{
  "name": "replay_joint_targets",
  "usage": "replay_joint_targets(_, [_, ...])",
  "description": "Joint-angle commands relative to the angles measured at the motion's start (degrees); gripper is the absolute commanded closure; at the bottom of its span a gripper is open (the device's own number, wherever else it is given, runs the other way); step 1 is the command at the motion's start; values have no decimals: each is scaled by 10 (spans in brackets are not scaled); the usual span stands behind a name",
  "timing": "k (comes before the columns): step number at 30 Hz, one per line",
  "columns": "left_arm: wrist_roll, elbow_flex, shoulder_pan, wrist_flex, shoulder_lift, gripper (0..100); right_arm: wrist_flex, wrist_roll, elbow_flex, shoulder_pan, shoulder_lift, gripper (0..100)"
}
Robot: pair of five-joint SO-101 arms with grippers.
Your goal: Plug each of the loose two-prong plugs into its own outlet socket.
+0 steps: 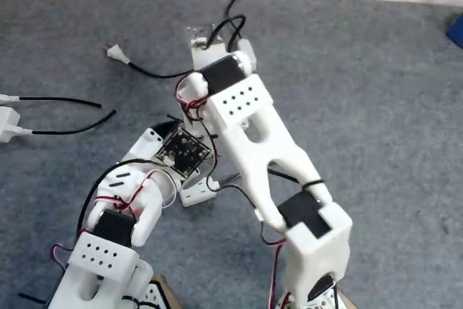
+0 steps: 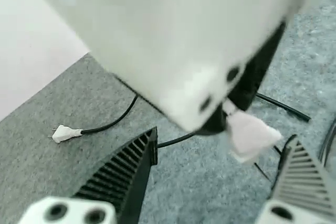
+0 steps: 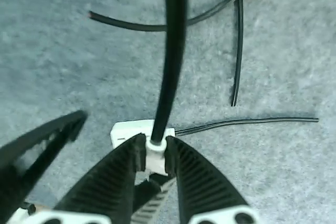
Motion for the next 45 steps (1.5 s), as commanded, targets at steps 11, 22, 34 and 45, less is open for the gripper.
replay_joint_targets(11, [1, -3, -41, -10, 1, 652, 15, 75, 78, 51, -63, 993])
replay_joint_targets(22, [1, -7, -41, -8, -2, 652, 11, 84, 73, 81, -62, 993])
replay_joint_targets(34, [52, -65, -36, 53, -3, 649, -67, -37, 73, 74, -62, 993])
replay_joint_targets(45, [64, -39, -41, 25, 1, 648, -44, -36, 72, -11, -95, 993])
